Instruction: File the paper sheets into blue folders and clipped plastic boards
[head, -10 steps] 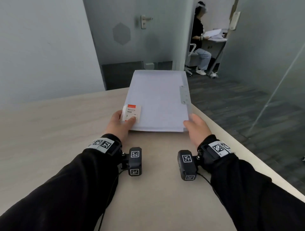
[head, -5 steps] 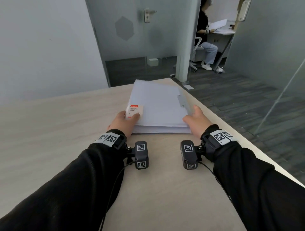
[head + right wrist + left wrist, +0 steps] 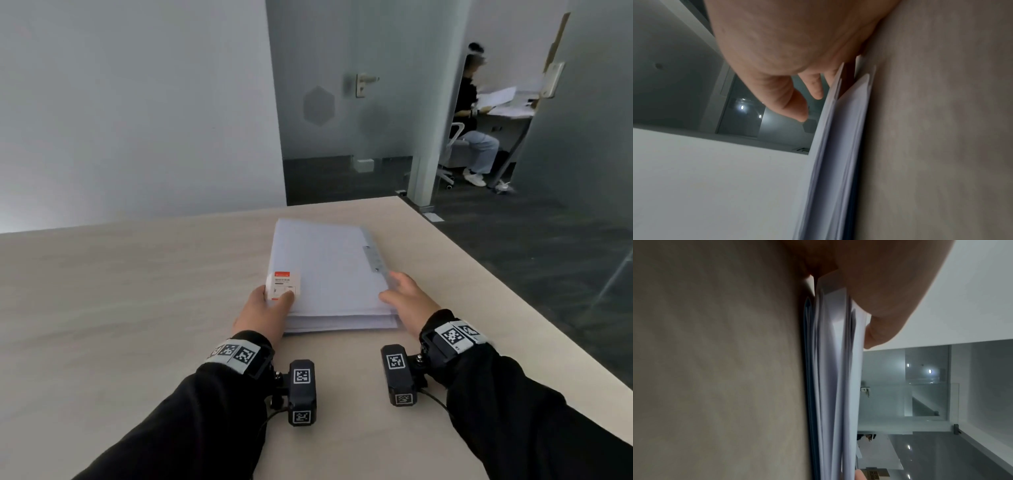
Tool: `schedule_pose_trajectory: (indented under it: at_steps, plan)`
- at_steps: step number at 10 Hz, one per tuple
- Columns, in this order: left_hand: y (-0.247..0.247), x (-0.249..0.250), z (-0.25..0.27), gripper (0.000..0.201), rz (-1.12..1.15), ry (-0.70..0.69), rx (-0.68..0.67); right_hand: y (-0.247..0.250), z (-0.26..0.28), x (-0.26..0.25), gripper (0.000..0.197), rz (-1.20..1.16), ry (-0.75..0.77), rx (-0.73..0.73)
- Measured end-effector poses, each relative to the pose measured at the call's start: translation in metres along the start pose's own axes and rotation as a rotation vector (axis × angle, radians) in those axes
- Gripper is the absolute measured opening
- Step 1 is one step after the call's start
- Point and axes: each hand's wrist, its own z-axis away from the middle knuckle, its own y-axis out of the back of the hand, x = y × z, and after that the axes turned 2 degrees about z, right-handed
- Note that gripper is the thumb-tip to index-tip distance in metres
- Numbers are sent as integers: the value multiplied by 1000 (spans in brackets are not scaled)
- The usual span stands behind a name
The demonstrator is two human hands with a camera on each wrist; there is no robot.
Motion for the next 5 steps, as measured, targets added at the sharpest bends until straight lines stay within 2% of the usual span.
schedule_pose_trajectory:
  at_steps: [2, 3, 4, 5]
  plan:
    - [43, -31, 42, 38, -22, 33, 56, -38, 17, -2, 72, 16, 29, -49]
    - [57, -40, 55, 52, 20, 24, 33, -47, 29, -9, 71, 15, 56, -50]
    - [67, -41, 69, 59, 66, 30, 32, -48, 57, -25, 60, -65, 93, -24]
    - [76, -40, 78, 59, 169, 21, 92, -40, 71, -26, 51, -162, 134, 76]
